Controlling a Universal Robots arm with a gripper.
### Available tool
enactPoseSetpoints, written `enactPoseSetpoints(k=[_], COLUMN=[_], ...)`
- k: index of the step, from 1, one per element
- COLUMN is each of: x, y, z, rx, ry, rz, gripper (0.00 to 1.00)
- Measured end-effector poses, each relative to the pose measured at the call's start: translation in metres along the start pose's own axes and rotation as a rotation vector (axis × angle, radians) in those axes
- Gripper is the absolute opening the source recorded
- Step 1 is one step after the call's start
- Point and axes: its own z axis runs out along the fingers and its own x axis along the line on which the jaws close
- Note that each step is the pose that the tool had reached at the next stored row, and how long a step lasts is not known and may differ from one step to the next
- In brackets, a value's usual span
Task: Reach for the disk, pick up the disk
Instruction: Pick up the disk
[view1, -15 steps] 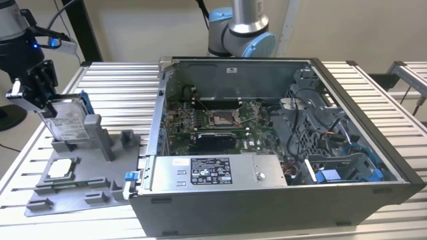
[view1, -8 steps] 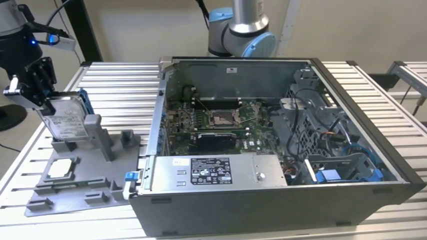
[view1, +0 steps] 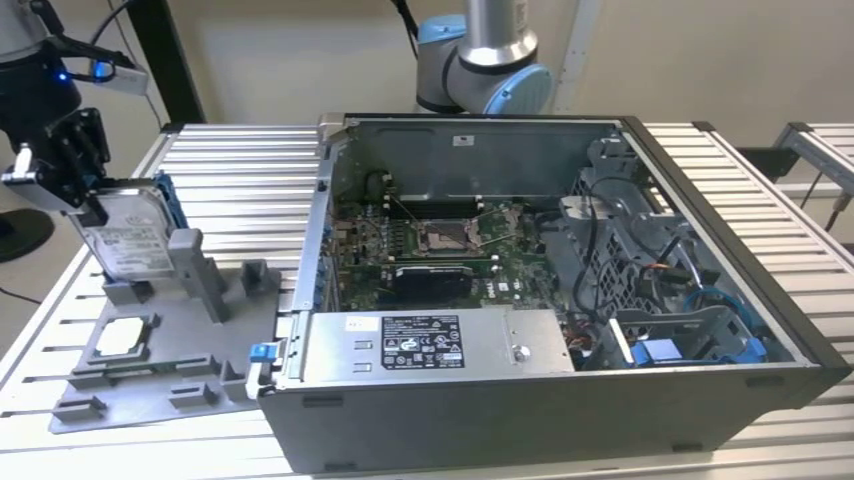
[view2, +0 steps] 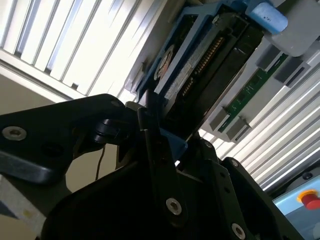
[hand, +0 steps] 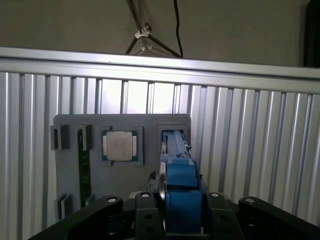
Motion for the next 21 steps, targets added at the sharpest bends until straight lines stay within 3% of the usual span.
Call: enactPoseSetpoints(k=[6,21], x=[0.0,0.0], y=[0.0,0.0], z=[-0.0047,-0.0061], rx=[0.0001,0.0], ry=[0.0,0.0005], rz=[0.0,0.0], gripper=[0.0,0.0])
